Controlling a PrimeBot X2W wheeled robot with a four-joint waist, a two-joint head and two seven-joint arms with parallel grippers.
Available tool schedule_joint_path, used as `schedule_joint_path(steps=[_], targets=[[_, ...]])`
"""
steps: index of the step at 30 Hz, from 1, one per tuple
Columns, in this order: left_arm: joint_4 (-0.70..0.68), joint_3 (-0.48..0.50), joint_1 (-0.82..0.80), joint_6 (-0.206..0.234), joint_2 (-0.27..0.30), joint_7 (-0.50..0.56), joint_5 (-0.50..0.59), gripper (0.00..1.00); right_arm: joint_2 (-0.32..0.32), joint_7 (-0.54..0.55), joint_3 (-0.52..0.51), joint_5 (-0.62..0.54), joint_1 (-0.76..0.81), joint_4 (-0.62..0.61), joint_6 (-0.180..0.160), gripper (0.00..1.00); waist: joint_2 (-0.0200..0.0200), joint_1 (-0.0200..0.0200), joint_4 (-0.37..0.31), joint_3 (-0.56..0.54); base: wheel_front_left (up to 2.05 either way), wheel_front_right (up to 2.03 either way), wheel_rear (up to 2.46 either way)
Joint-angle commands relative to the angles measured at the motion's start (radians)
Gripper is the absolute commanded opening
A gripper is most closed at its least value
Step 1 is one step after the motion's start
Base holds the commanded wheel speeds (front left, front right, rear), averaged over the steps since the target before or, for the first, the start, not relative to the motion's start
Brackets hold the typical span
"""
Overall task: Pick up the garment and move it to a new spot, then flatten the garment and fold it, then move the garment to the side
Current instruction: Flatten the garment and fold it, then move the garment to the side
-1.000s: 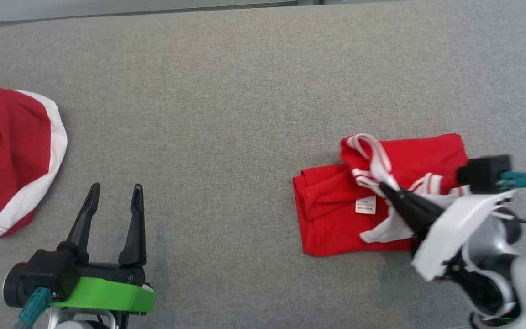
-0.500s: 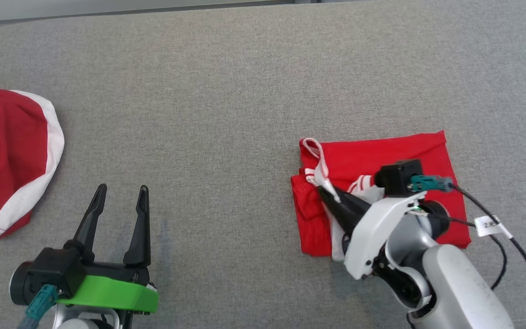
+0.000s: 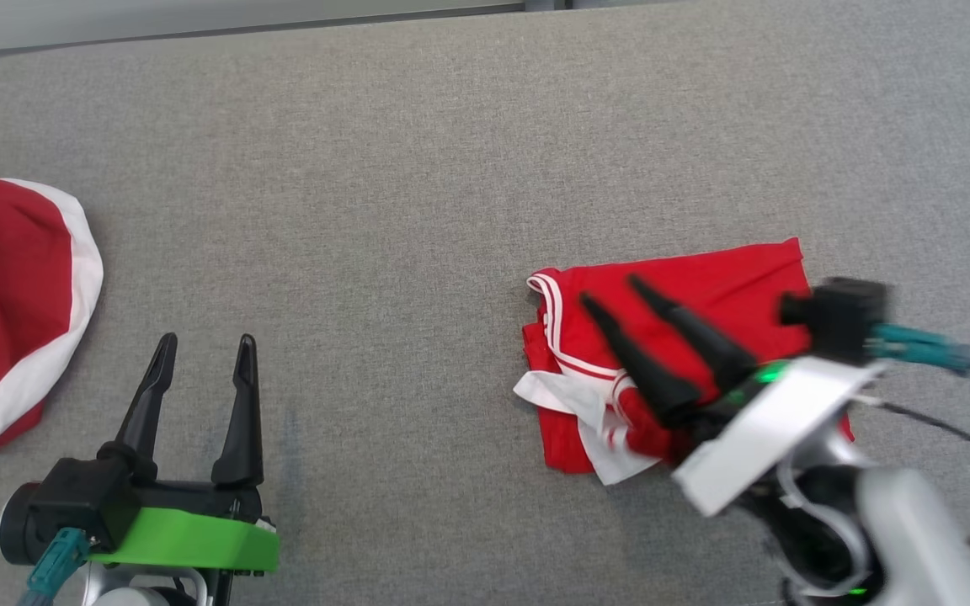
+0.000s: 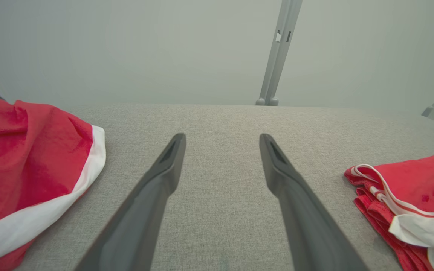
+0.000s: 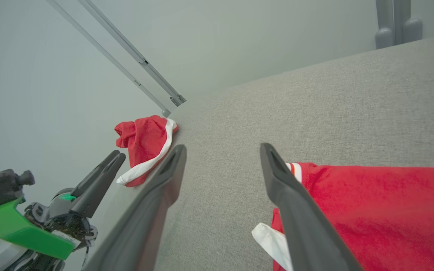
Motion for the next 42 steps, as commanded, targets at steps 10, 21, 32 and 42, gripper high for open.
schedule_joint_path(steps=[10,21,32,42], targets=[[-0.011,0.004,-0.004,0.000,-0.020,-0.013,0.001,1.00,-0.057,0.064,-0.396,-0.036,0.117,0.022,0.001,1.00,0.0000,0.0000,0.014,0.045,0.00,0.00,0.00],[0.006,0.034,-0.013,-0.002,-0.046,-0.019,0.021,1.00,-0.122,0.057,-0.438,-0.094,0.065,0.254,0.000,1.00,0.0000,0.0000,0.053,0.062,0.00,0.00,0.00],[0.035,0.050,0.006,-0.038,-0.081,-0.021,0.038,1.00,-0.141,0.117,-0.325,0.016,-0.006,0.398,0.001,0.00,0.0000,0.0000,0.111,0.053,0.00,0.00,0.00],[0.076,0.060,-0.006,-0.063,-0.093,-0.021,0.042,1.00,-0.294,0.135,-0.251,0.072,-0.184,0.423,0.000,0.00,0.0000,0.0000,0.115,0.068,0.00,0.00,0.00]])
